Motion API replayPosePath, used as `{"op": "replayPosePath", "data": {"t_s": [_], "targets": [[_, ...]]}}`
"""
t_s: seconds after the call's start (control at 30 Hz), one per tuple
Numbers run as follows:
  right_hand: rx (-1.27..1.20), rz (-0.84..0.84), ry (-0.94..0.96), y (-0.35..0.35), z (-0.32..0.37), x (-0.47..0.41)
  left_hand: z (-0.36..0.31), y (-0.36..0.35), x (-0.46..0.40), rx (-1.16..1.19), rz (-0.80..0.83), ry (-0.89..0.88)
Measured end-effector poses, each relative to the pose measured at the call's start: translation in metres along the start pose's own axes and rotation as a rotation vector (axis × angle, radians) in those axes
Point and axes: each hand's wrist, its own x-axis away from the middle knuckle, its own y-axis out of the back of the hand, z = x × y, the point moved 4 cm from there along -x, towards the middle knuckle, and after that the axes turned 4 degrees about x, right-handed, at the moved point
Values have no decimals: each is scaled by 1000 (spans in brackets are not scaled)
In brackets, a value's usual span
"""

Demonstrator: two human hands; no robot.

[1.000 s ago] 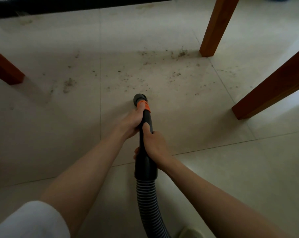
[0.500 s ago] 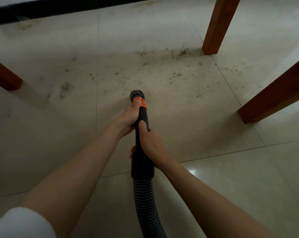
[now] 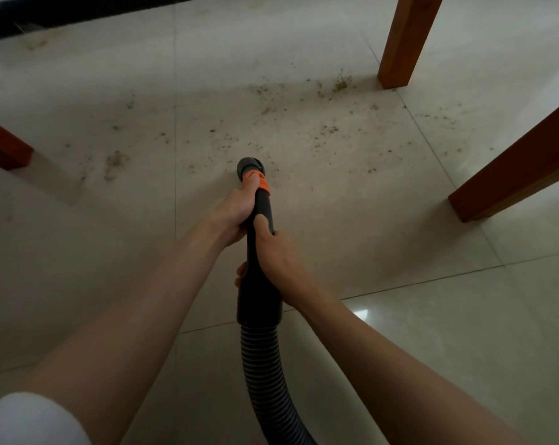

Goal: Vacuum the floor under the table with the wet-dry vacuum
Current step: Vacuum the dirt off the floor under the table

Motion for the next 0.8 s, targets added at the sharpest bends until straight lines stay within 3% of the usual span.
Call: {"op": "replayPosePath", "data": {"t_s": [0.8], "targets": [[-37, -153, -6, 18, -23, 32, 13, -36, 28, -72, 105, -10]]}}
